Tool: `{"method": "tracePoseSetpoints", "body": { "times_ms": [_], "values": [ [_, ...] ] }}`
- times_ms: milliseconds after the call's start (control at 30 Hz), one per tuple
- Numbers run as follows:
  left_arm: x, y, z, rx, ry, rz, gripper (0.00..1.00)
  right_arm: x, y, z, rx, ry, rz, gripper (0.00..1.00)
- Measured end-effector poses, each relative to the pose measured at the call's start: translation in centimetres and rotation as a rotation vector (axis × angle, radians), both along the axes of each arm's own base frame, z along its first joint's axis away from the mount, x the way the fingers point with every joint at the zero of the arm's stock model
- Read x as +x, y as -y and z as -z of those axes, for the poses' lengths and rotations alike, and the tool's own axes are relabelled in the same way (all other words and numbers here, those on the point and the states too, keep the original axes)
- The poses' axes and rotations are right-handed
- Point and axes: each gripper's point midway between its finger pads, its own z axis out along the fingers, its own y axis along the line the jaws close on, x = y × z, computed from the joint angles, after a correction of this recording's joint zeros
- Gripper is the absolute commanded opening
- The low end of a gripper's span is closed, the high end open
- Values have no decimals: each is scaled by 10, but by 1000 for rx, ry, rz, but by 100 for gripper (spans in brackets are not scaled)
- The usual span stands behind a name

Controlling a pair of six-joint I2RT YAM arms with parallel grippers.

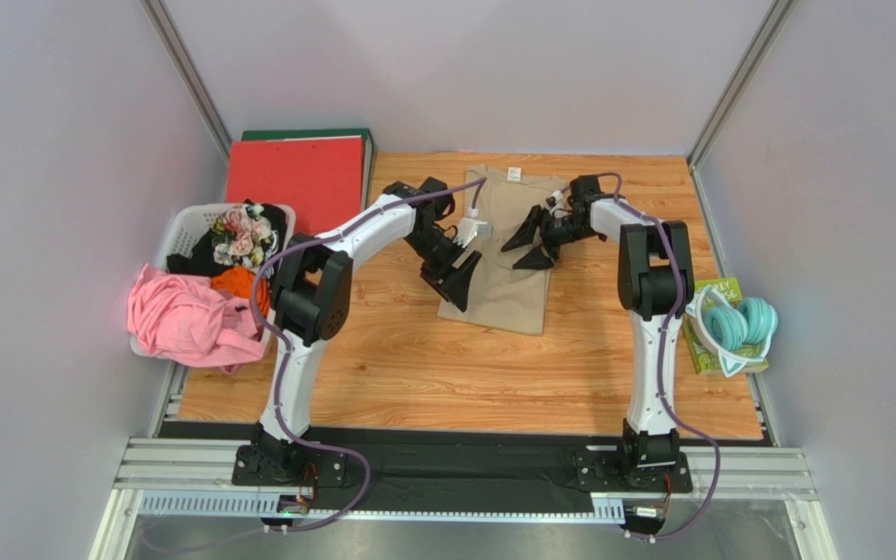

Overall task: Fold and stack the t-shirts
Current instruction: Fold the tshirt

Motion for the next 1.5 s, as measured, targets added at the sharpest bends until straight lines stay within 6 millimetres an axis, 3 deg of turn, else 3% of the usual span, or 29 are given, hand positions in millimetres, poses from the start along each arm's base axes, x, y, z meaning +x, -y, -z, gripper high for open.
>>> {"method": "tracePoseSetpoints", "body": {
  "times_ms": [367,600,800,967,1133,1300,1400,1500],
  "values": [
    [-5,11,38,54,-34,25,72,-7,-2,-3,-12,12,-3,59],
    [-7,10,41,42,-52,19,72,-1,-5,-9,-32,27,-3,59],
    [-24,5,41,30,-90,28,72,23,-5,-45,-46,119,16,59],
    [-54,-7,40,38,-166,49,71,23,-2,-83,-66,198,35,59],
    [-93,-20,39,63,-251,96,71,-2,6,-103,-106,222,54,59],
    [-130,-30,36,100,-315,150,70,-36,12,-88,-160,162,64,59],
    [-131,-30,25,91,-286,161,70,-63,14,-70,-203,108,51,59],
    [-115,-27,-3,47,-172,148,74,-96,14,-61,-252,67,22,59]
  ]
}}
